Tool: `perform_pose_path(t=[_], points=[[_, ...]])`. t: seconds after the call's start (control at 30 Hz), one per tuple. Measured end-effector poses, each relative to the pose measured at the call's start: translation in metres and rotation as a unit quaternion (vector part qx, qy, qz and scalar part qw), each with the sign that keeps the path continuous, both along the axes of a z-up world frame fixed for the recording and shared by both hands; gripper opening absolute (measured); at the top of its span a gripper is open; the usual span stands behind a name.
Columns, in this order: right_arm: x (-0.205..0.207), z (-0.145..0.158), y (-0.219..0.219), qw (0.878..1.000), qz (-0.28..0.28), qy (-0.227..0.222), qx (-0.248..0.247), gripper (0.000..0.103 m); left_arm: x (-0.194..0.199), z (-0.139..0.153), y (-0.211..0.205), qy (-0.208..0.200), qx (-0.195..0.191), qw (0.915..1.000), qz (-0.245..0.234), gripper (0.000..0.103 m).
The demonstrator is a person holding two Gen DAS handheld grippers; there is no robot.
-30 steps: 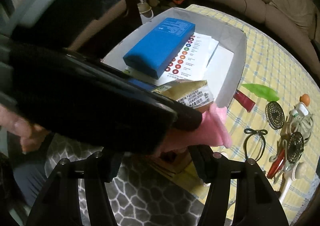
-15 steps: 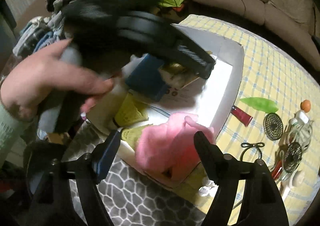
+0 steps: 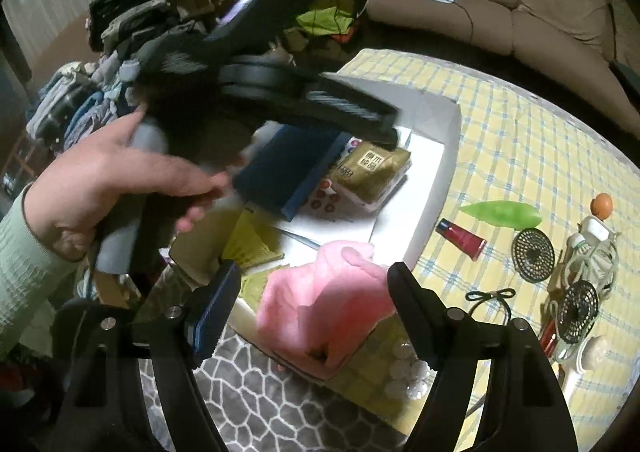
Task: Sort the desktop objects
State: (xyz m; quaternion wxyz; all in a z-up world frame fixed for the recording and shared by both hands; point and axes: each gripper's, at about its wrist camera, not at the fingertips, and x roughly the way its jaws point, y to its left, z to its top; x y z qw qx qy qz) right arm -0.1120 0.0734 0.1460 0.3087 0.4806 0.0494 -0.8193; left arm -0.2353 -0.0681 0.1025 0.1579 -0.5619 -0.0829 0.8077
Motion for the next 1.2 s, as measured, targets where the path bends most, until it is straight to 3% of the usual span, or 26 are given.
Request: perform_pose_path(t=[0.17,0.37,0.57,0.83,1.2], points=[[0.008,0.006,0.018,1.0,-0.02,-0.001,-0.006,0.078,0.041,0.018,0.0,0.018,0.007,0.9991,-0.037,0.094],[0.021,0.004,0.074,0.996,-0.091,-0.016,-0.005,0.081,0.081,0.026,0.022,0.037,-0.006,0.9963,-0.077,0.094],[0.032,-0.003,0.162,0.982,-0.188,-0.02,-0.004,0.082,0.098,0.024,0.063,0.035,-0.013,0.9913,-0.126,0.094],[0.036,-0.018,0.263,0.957,-0.289,-0.027,-0.022,0.082,0.091,0.023,0.127,0.033,-0.004,0.9867,-0.159,0.094],[0.021,-0.044,0.325,0.946,-0.318,-0.028,-0.05,0.081,0.047,-0.016,0.202,0.003,0.014,0.989,-0.147,0.093]])
